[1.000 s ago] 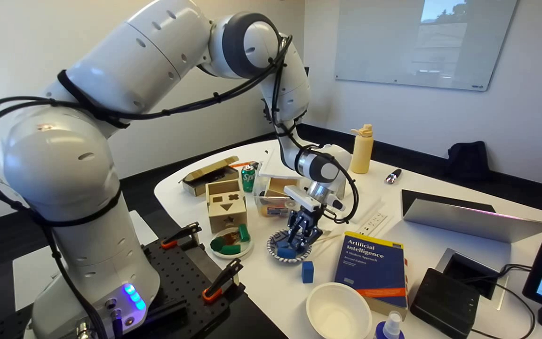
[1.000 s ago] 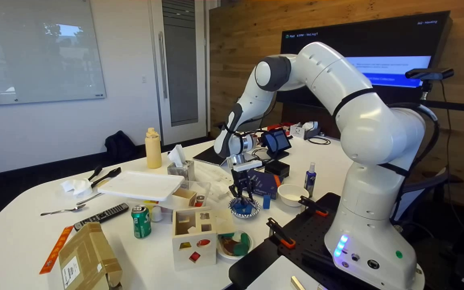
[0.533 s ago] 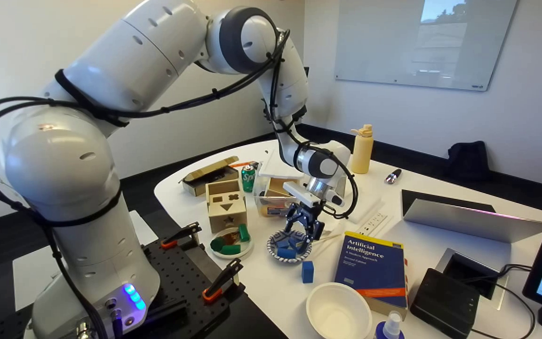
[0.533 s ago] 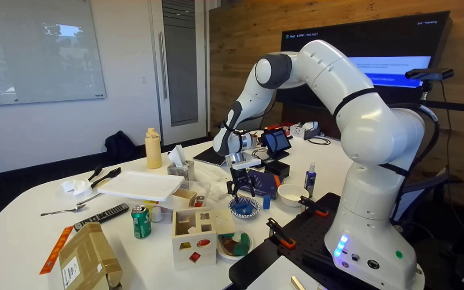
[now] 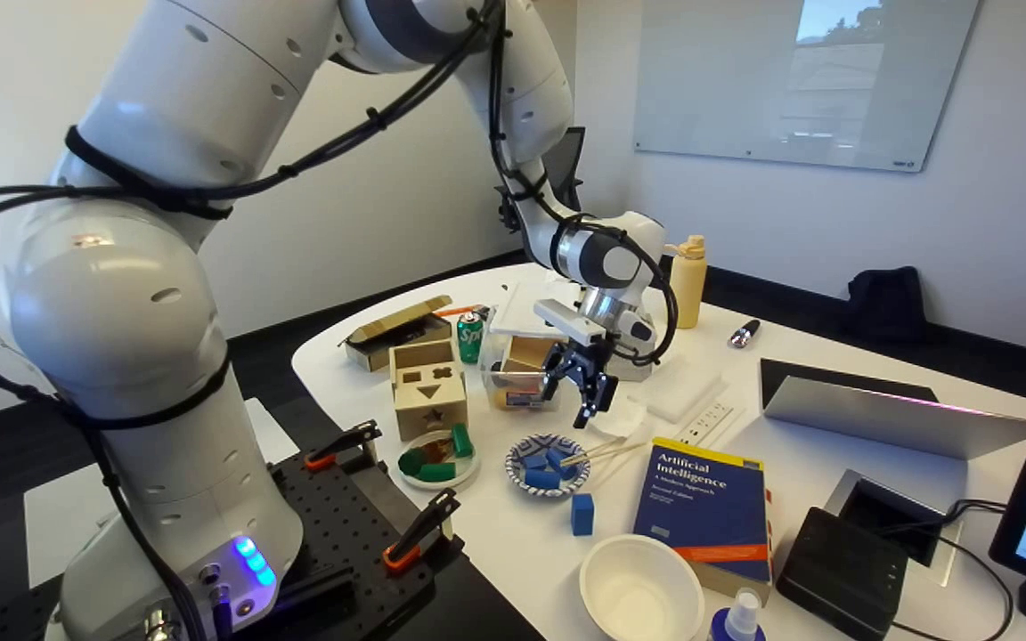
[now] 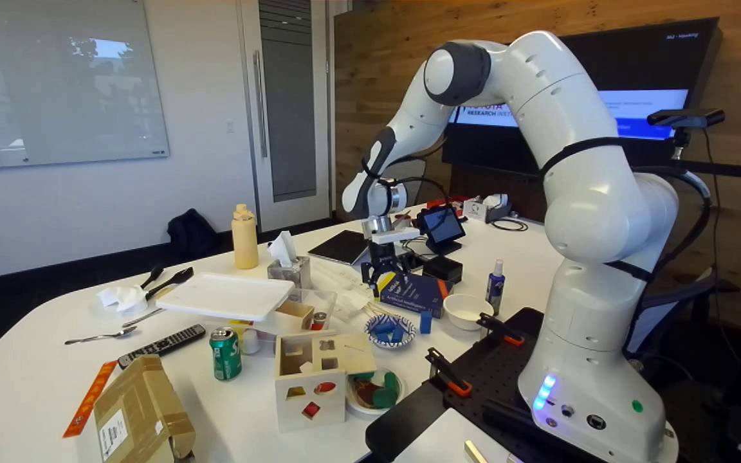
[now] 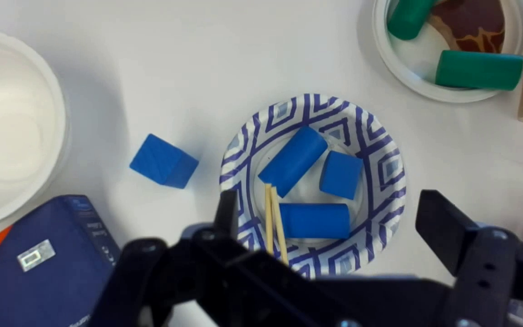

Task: Use the chopsticks to stir the contents in the bowl.

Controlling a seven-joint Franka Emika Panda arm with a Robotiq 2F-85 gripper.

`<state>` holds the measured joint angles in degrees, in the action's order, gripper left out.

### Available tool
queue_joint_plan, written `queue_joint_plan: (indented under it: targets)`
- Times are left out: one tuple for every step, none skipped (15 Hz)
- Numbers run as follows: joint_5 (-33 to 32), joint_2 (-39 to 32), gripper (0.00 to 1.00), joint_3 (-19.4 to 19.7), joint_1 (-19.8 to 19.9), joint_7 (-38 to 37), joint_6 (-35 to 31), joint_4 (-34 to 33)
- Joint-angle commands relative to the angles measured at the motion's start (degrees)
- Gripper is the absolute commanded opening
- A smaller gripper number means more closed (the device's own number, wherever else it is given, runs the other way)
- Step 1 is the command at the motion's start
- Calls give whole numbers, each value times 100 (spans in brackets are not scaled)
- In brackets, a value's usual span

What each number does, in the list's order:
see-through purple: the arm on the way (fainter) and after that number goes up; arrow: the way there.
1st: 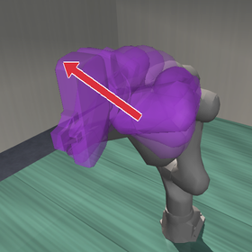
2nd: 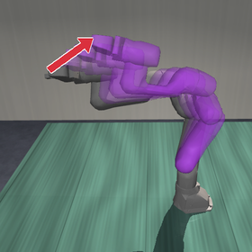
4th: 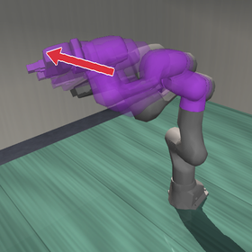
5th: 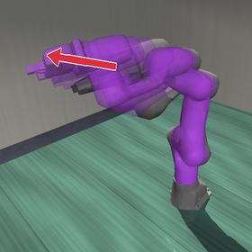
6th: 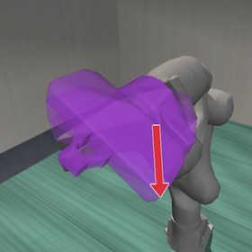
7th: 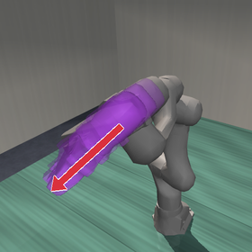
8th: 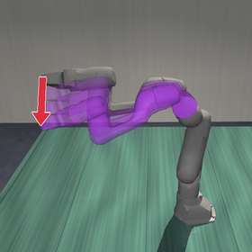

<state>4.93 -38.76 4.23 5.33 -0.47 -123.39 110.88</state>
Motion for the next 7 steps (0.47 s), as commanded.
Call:
queue_joint_plan:
  targets:
    - [96, 690, 100, -47, 27, -64, -113, 650]
    - [96, 786, 100, -44, 27, -48, -148, 750]
    - [87, 872, 100, -38, 25, -48, -146, 834]
    - [84, 938, 100, -35, 25, -44, -161, 903]
    - [86, 987, 100, -41, 38, -9, -155, 959]
    - [94, 1023, 100, -45, 56, 31, -152, 1005]
    - [105, 1038, 100, -49, 72, 59, -140, 1031]
